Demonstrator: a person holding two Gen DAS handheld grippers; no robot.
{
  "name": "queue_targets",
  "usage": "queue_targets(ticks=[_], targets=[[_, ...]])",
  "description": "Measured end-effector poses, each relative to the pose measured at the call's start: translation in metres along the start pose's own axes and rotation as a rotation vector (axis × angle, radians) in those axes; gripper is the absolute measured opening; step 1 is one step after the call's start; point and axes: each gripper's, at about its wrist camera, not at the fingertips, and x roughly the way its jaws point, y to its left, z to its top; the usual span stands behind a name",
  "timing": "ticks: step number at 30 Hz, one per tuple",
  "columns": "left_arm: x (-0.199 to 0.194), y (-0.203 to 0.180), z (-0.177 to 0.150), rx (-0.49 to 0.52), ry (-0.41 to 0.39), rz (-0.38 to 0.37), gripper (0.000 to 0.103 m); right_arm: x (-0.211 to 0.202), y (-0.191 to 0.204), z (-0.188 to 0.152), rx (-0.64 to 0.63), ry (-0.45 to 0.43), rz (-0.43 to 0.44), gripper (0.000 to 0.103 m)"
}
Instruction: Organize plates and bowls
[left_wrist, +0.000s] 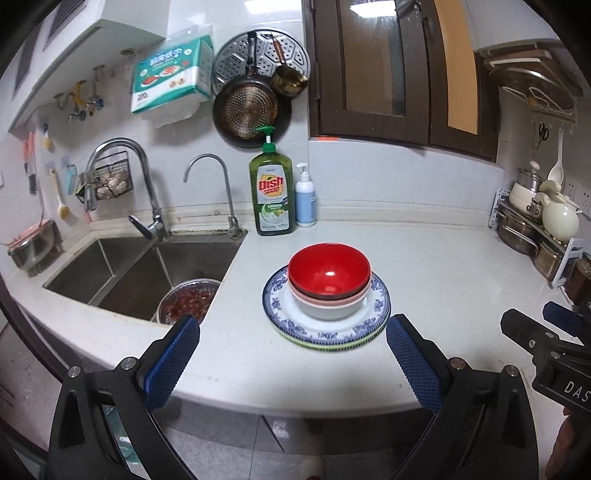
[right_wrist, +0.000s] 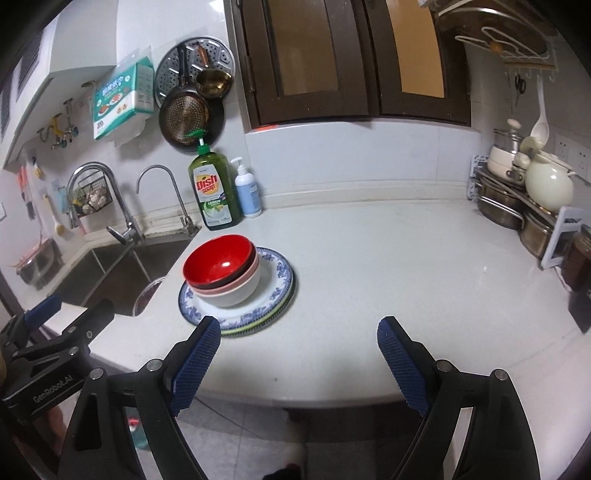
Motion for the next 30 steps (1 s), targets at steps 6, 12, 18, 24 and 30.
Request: queue_targets(ticks=[6, 12, 18, 24, 30], targets=[[-0.029, 0.004, -0.013, 0.01, 0.0, 0.002, 0.103, -0.03, 0.006, -0.016, -0.006, -0.022, 0.013, 0.088], [-0.044, 0.008, -0.018, 0.024, -0.012, -0.011, 0.103, -0.046, 0.013, -0.026, -0.008, -0.04, 0.005, 0.088], [-0.049, 0.014, -0.02, 0.04, -0.036, -0.019, 0.103, -0.051, 0.014, -0.031, -0.003, -0.038, -0.004, 0.088], [-0.051, 0.017, -0.021, 0.053, -0.035, -0.027, 0.103, -0.058, 0.018, -0.036, -0.002, -0.042, -0.016, 0.088], [-0.054, 0.02, -0.024, 0.048, -0.039, -0.029, 0.103, -0.061, 0.019, -0.037, -0.008, -0.044, -0.015, 0.088]])
